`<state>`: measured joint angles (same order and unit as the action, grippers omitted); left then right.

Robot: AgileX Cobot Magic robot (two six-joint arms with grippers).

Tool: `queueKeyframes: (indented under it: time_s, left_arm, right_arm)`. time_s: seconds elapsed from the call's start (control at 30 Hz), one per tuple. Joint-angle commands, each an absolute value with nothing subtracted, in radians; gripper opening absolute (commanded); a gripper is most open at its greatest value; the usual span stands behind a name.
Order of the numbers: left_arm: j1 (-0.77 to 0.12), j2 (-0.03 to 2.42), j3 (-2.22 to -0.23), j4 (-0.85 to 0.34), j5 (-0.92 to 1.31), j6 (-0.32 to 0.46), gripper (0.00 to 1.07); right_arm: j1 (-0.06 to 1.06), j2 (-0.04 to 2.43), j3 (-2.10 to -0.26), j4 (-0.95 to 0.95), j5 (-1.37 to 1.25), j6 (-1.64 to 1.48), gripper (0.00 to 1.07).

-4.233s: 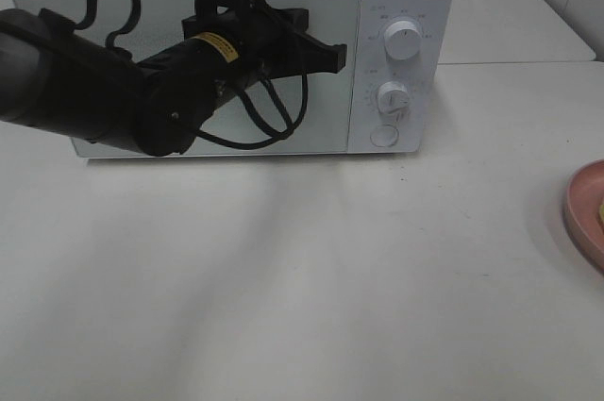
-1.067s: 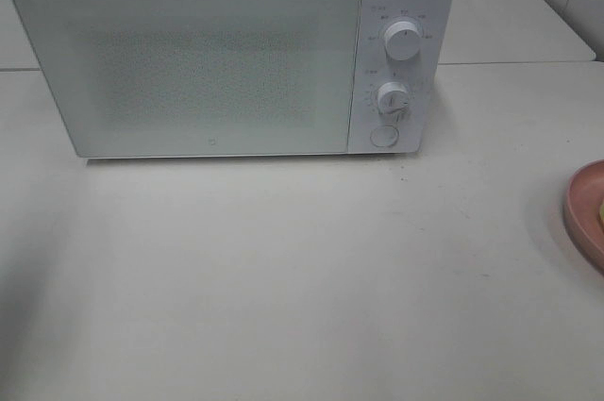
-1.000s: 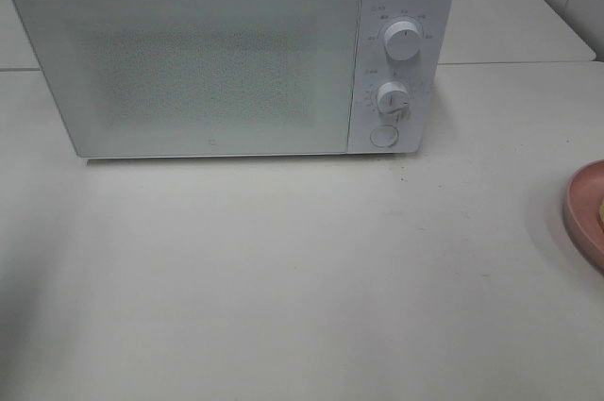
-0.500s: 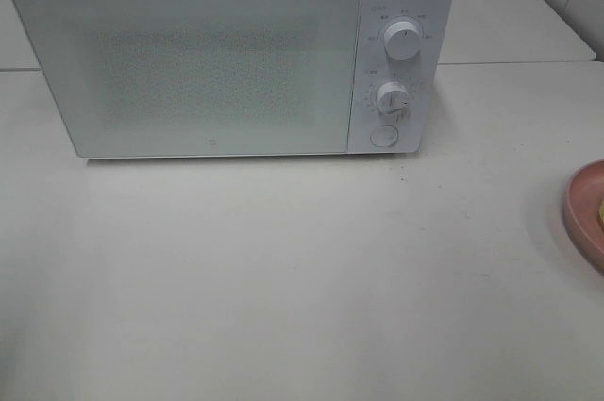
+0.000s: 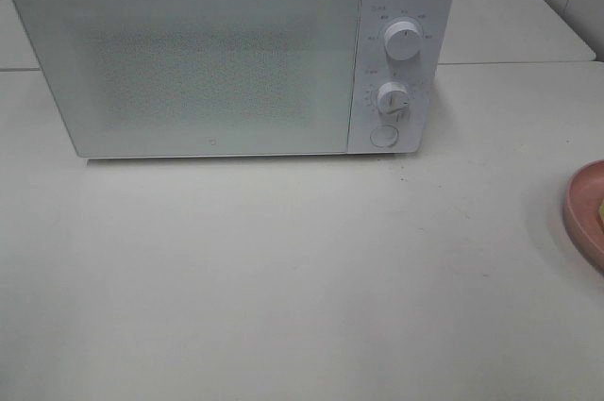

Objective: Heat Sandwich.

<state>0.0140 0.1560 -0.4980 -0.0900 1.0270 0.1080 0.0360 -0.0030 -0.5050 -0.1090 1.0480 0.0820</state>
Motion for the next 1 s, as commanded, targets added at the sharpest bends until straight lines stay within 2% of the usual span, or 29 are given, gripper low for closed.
queueKeyframes:
  time_s: [0.03,0.27,1.0]
  left_arm:
    - [0.013,0.099,-0.496,-0.094,1.030,0.108,1.04]
    - [0.013,-0.036,-0.496,-0.096,1.030,0.102,1.04]
    - [0.013,-0.031,-0.496,-0.096,1.030,0.100,1.04]
  right_arm:
    - [0.029,-0.030,-0.505,-0.112,1.038,0.074,0.76]
    - [0.029,-0.030,-0.505,-0.112,1.038,0.074,0.76]
    - [0.029,-0.030,-0.505,-0.112,1.038,0.075,0.76]
